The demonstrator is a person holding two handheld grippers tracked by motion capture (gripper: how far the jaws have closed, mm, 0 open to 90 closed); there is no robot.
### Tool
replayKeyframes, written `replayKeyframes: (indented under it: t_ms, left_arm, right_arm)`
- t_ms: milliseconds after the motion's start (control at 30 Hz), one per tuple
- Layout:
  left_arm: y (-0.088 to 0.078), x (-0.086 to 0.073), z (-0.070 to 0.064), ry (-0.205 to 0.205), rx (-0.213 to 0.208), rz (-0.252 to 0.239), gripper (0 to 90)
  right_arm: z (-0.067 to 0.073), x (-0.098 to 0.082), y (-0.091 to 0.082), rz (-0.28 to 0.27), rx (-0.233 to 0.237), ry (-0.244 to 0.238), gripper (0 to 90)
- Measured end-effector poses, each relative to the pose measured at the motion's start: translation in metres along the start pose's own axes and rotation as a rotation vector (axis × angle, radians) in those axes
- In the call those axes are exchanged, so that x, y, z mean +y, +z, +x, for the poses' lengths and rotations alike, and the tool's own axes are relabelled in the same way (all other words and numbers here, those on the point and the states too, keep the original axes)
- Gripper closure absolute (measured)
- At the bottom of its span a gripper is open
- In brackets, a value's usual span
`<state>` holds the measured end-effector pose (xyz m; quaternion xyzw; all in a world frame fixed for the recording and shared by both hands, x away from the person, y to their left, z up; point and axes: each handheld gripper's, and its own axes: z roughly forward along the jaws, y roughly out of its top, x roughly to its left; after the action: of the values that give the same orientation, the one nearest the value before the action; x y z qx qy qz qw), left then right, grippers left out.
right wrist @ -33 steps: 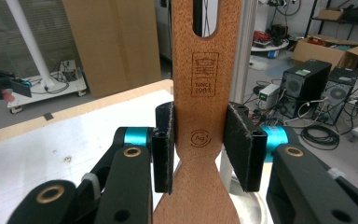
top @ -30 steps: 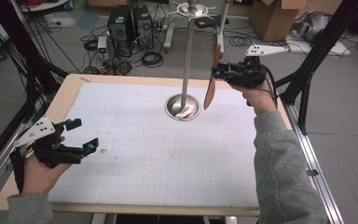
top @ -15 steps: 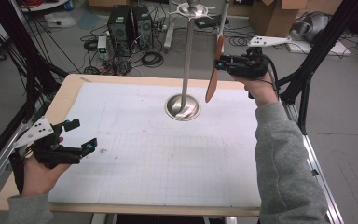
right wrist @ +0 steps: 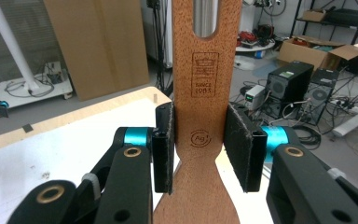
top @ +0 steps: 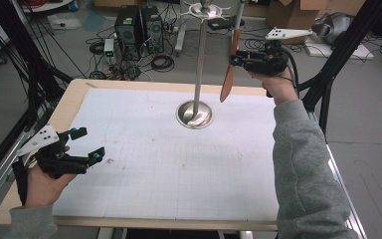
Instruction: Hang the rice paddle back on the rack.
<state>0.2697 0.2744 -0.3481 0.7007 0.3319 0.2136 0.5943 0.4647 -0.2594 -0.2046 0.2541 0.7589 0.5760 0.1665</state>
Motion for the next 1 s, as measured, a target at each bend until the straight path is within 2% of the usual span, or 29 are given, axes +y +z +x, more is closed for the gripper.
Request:
replayKeyframes:
  t_ms: [133,367,467,833,1000]
  left_arm:
    - [-0.001,0.002,-0.002,0.017,-0.017,-0.01,2.6]
    - [-0.001,0.003,0.0,0.02,-0.013,-0.006,2.6]
    - [-0.002,0.002,0.0,0.019,-0.011,-0.006,2.6]
    - [-0.005,0.0,0.004,0.004,-0.004,-0.004,2.6]
    - [-0.013,0.002,0.008,-0.002,0.013,-0.021,2.6]
  right_arm:
    - [-0.002,0.004,0.0,-0.003,-0.009,-0.005,64.7]
    - [-0.006,0.014,0.002,-0.003,-0.011,-0.011,64.6]
    - [-0.008,0.018,0.003,-0.017,0.0,-0.011,64.7]
    - [-0.007,0.029,0.008,-0.01,0.008,-0.026,64.7]
    - [-0.005,0.031,0.011,-0.017,0.017,-0.026,64.7]
